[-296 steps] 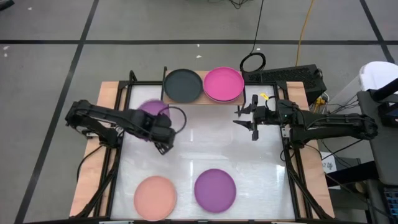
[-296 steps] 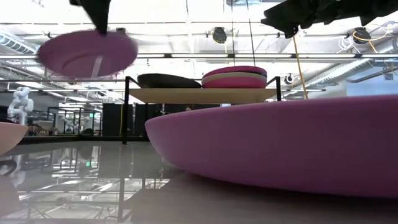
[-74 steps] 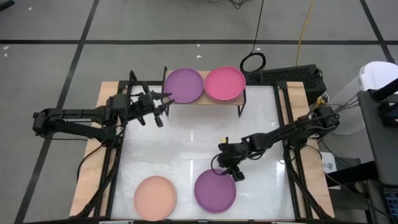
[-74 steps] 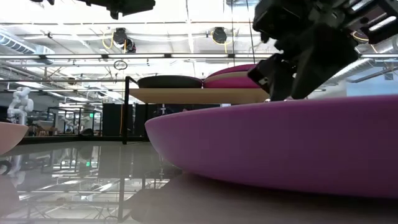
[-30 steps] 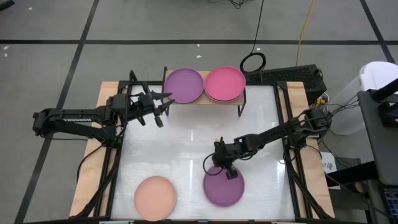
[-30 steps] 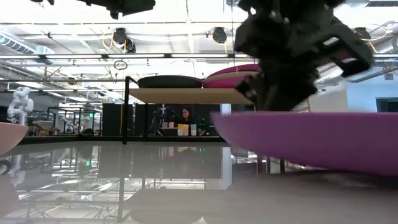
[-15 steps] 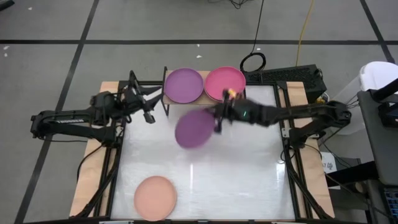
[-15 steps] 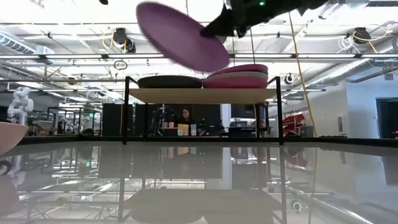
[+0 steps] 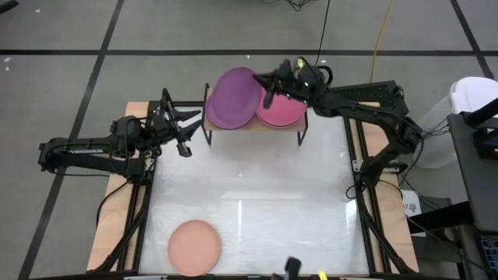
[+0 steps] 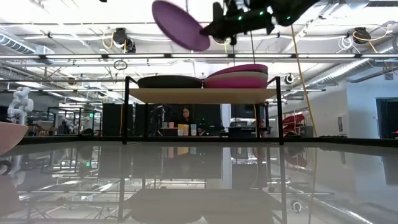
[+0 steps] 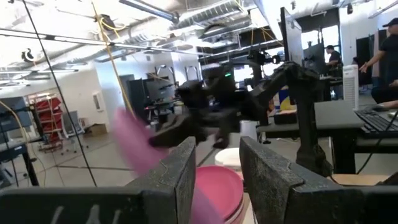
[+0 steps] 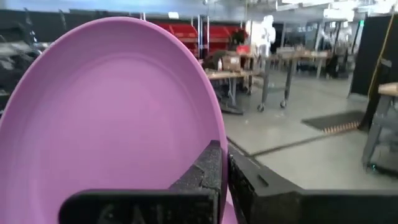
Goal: Place and stack plates onto a shelf
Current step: Stack the purple plate on top of the purple plate on the shelf, then stack the light orange plate on top of the purple plate on the shelf, then return to Home Position
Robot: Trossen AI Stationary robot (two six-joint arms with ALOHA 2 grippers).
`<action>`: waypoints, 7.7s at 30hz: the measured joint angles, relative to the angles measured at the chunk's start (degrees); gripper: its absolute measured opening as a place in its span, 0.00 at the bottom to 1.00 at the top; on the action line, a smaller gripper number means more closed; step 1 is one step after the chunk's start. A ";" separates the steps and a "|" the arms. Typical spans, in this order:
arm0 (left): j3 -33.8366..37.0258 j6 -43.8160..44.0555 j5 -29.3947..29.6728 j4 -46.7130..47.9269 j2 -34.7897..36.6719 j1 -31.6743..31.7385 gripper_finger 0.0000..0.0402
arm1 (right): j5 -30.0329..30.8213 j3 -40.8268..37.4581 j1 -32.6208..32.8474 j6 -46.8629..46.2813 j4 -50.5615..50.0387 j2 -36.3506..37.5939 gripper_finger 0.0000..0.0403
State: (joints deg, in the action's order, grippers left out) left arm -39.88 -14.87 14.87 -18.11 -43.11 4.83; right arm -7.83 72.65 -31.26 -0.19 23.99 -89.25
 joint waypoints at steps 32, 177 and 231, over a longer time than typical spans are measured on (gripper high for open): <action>0.00 4.68 0.20 0.03 0.02 -0.73 0.33 | -5.14 2.66 -4.03 -2.24 2.71 -13.51 0.21; -57.39 17.55 -22.67 72.79 -47.51 36.39 0.02 | -10.21 -49.80 12.23 -1.26 16.12 40.49 0.38; -40.33 6.69 -25.87 53.58 -14.50 31.18 0.26 | -2.66 -49.84 8.08 3.27 -18.08 65.87 0.38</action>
State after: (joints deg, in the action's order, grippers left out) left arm -80.20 -8.18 -11.01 35.47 -57.61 36.00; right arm -10.49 22.81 -23.18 3.08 5.91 -23.39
